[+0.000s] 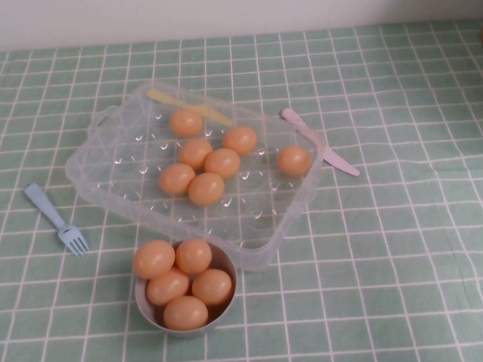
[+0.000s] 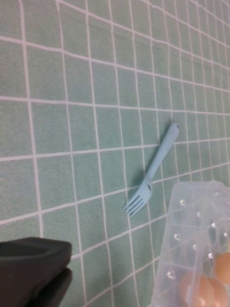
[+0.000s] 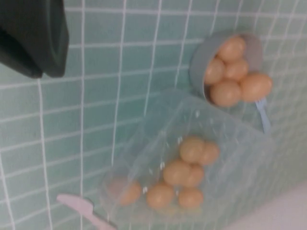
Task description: Take an egg out of the egg box
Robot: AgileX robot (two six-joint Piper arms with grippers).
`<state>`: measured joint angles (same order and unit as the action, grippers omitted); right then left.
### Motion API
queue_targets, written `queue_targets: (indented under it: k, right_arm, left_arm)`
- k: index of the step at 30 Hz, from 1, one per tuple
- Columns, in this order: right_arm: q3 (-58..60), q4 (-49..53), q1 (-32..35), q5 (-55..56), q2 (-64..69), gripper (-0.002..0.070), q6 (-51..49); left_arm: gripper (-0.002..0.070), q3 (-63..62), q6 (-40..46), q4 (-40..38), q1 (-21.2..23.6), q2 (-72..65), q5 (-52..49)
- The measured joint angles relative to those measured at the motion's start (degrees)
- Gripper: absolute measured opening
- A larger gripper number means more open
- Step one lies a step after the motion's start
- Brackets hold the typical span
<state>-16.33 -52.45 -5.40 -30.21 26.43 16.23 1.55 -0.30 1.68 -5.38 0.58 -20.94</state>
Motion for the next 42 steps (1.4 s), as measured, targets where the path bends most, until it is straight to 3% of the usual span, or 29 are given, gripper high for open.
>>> queue_targets:
  k: [7, 15, 28, 34, 38, 42]
  right_arm:
    - [-13.83, 12.26, 0.00, -16.53, 19.59, -0.0017, 0.00]
    - [-28.62, 21.99, -0.82, -23.13, 35.10, -0.0017, 0.00]
    - [-52.71, 35.52, -25.34, -25.71, 58.54, -0.0017, -2.80]
    - [-67.16, 40.85, -30.49, -29.23, 70.02, -0.0014, -2.80]
    - [-75.81, 43.95, -30.78, -31.30, 76.91, 0.0044, -2.80]
    - [-82.70, 47.78, -30.78, -32.65, 82.69, 0.0195, -5.38]
  left_arm:
    - [-0.0003, 0.00, 0.00, 0.00, 0.00, 0.00, 0.00]
    - [-0.0003, 0.00, 0.00, 0.00, 0.00, 0.00, 0.00]
    - [-0.0003, 0.00, 0.00, 0.00, 0.00, 0.00, 0.00]
    - [-0.0003, 0.00, 0.00, 0.00, 0.00, 0.00, 0.00]
    - [-0.0003, 0.00, 0.00, 0.00, 0.00, 0.00, 0.00]
    - [-0.0003, 0.00, 0.00, 0.00, 0.00, 0.00, 0.00]
